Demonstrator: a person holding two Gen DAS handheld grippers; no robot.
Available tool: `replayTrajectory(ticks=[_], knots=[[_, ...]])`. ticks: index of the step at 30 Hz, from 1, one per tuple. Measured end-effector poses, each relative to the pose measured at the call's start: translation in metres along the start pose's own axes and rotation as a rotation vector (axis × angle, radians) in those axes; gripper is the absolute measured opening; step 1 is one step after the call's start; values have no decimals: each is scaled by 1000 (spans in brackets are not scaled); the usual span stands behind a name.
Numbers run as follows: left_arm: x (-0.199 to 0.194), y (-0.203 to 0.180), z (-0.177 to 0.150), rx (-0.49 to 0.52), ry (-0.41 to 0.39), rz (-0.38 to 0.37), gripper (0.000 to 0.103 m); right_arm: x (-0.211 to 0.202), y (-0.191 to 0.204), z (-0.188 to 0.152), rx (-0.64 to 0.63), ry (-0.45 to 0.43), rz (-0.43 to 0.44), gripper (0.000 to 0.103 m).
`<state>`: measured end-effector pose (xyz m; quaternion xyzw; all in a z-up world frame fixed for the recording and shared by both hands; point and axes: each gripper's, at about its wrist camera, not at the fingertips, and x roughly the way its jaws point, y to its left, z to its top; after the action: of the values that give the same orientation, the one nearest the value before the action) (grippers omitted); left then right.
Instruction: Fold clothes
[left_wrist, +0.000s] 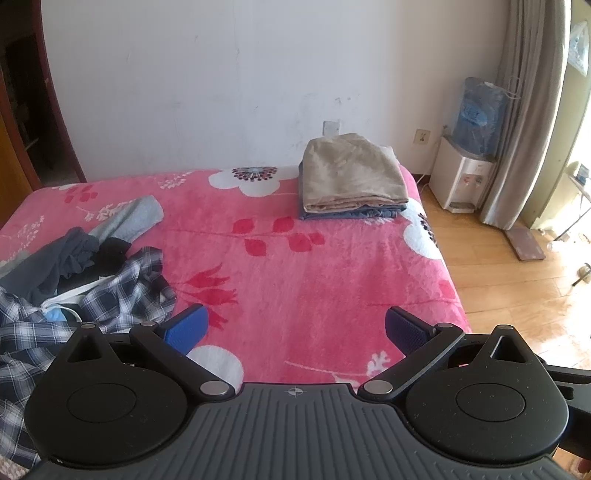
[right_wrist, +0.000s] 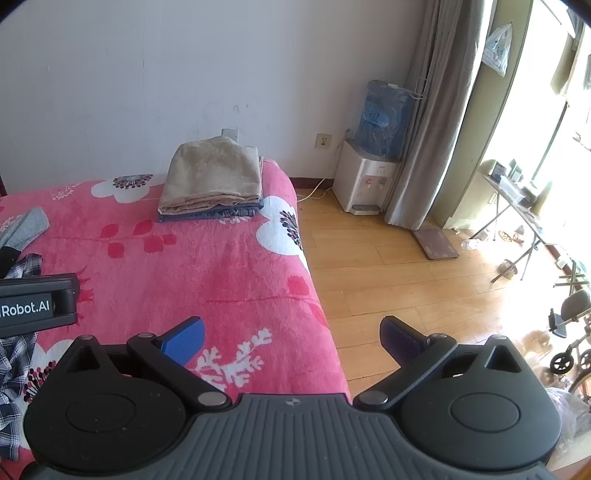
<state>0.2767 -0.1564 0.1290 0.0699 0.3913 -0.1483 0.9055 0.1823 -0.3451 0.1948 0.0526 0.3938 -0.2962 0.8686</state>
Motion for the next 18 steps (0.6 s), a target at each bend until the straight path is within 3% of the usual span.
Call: replayTrajectory(ticks=[18], knots=[[2,2,-1,-6,13,-1,103,0,2,1,-14,-3,-2,103]])
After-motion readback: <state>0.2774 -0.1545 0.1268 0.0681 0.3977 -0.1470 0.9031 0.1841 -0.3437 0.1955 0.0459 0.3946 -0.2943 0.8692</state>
